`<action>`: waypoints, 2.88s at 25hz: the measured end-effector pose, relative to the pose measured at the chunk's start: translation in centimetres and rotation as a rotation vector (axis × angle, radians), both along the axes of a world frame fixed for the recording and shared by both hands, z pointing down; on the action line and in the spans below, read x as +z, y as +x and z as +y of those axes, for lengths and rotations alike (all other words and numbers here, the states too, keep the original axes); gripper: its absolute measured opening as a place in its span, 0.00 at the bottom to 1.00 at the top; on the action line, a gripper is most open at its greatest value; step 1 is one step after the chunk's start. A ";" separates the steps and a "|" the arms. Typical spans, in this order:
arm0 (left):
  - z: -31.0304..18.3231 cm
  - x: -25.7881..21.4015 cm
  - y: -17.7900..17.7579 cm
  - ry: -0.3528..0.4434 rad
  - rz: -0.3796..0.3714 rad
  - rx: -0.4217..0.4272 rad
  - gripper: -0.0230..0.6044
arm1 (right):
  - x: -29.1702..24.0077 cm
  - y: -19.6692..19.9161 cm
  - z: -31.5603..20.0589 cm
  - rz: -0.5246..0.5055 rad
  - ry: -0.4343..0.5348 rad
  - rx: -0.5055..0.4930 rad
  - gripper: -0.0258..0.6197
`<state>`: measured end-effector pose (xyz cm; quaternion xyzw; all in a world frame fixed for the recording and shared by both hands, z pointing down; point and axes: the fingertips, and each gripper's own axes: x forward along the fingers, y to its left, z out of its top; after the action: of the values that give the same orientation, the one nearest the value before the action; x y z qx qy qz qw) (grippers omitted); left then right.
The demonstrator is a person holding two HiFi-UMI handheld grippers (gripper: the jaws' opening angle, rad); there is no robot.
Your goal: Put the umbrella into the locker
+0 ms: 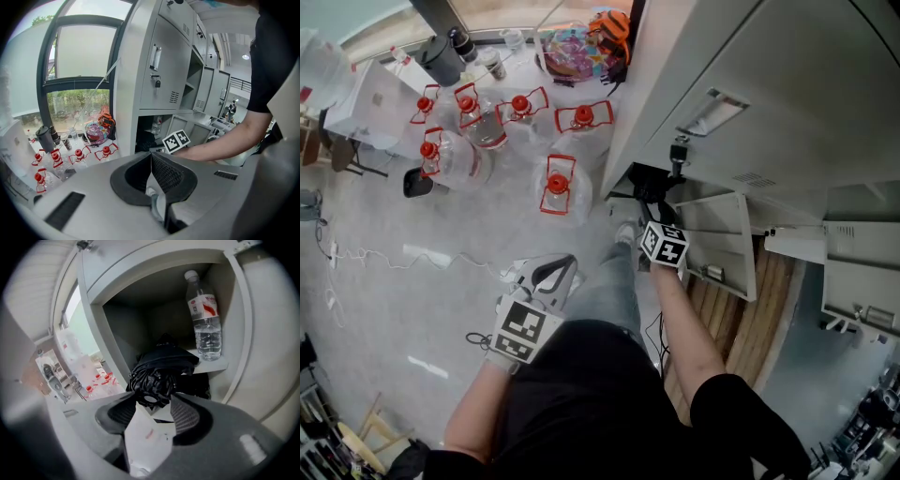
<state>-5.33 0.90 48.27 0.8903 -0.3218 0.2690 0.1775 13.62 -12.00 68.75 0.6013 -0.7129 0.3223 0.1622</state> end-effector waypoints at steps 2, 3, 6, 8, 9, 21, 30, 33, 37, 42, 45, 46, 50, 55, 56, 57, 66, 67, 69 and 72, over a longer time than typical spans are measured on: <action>0.0 0.0 0.0 -0.001 0.000 -0.002 0.06 | -0.1 -0.2 -0.3 0.100 0.016 -0.046 0.38; 0.0 0.0 0.0 -0.002 0.000 -0.003 0.06 | -0.1 -0.3 -0.5 0.157 0.028 -0.072 0.37; 0.1 0.0 0.1 -0.002 0.003 -0.005 0.06 | -0.3 -0.6 -1.2 0.295 0.053 -0.129 0.37; 0.2 0.1 0.1 -0.003 0.002 -0.006 0.06 | -0.4 -0.6 -1.6 0.332 0.060 -0.145 0.37; 0.2 0.1 0.1 -0.003 0.001 -0.007 0.06 | -0.7 -0.7 -2.0 0.334 0.068 -0.149 0.37; 0.3 0.1 0.1 -0.004 -0.010 -0.018 0.06 | -1.4 -0.1 -7.1 0.347 0.077 -0.156 0.37; 0.0 0.0 -0.2 -0.003 -0.016 -0.042 0.06 | -2.1 -0.1 -10.9 0.412 0.067 -0.197 0.37; -0.2 0.0 -0.2 -0.002 -0.019 -0.052 0.06 | -2.1 0.0 -11.8 0.424 0.059 -0.208 0.37; -0.2 0.0 -0.4 -0.002 -0.023 -0.063 0.06 | -1.9 0.2 -12.6 0.432 0.048 -0.219 0.37; -0.1 0.1 -0.5 -0.007 -0.019 -0.072 0.06 | -1.8 0.2 -12.6 0.409 0.058 -0.197 0.37; 0.1 0.0 -0.8 -0.006 -0.013 -0.072 0.06 | -2.3 0.3 -11.8 0.424 0.055 -0.189 0.37; 0.2 -0.1 -0.9 -0.005 -0.011 -0.071 0.06 | -2.6 0.3 -11.5 0.429 0.060 -0.187 0.37; 0.6 -0.3 -1.2 0.002 -0.005 -0.061 0.06 | -4.0 0.0 -9.5 0.400 0.079 -0.170 0.37; 1.2 -0.6 -1.8 0.016 0.005 -0.049 0.06 | -4.7 -0.1 -5.9 0.363 0.092 -0.137 0.37; 1.3 -0.7 -1.8 0.019 0.008 -0.044 0.06 | -5.0 -0.2 -5.1 0.355 0.098 -0.131 0.37; 1.4 -0.8 -1.8 0.022 0.013 -0.038 0.06 | -5.4 -0.3 -4.3 0.346 0.103 -0.125 0.37; 2.2 -1.8 -1.3 0.039 0.069 0.016 0.06 | -10.3 -2.0 2.9 0.277 0.125 -0.099 0.32; 2.1 -2.0 -1.2 0.040 0.079 0.020 0.06 | -11.2 -2.2 3.5 0.265 0.130 -0.092 0.31; 1.9 -2.6 -0.9 0.056 0.107 0.017 0.06 | -13.2 -2.5 4.6 0.242 0.144 -0.087 0.28; 1.3 -3.9 -0.5 0.091 0.154 0.004 0.06 | -16.4 -3.0 5.9 0.229 0.180 -0.103 0.22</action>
<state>-5.87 2.18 44.39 0.9162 -0.3172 0.1850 0.1604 10.63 -6.12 52.39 0.6090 -0.7456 0.1775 0.2042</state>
